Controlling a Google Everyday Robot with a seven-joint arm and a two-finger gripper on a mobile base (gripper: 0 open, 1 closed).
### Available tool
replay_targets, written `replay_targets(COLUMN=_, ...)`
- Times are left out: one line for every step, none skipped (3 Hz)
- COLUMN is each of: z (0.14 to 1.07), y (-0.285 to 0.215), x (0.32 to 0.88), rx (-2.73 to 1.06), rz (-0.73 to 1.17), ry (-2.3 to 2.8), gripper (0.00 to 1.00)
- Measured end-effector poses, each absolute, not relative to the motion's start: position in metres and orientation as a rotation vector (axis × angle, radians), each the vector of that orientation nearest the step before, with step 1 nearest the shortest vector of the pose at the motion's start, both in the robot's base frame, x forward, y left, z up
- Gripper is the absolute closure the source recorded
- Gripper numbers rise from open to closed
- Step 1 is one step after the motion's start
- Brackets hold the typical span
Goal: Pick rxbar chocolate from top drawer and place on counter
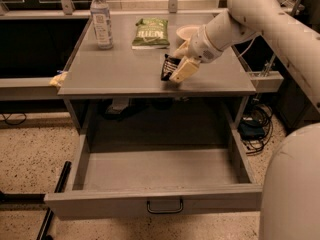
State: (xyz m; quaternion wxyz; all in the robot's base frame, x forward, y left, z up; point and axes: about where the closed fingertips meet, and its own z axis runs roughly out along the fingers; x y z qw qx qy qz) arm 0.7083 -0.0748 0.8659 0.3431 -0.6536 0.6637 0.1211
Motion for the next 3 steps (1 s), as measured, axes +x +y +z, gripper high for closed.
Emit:
replay_targets(z=0.8659, y=-0.0747, x=0.7083, rx=-1.699, rz=0.315, ry=1.725, gripper=0.15)
replay_targets(z=0.8659, y=-0.0747, x=0.7083, rx=-1.699, rz=0.315, ry=1.725, gripper=0.0)
replay_targets(z=0.8659, y=-0.0747, x=0.7083, rx=-1.699, rz=0.315, ry=1.725, gripper=0.0)
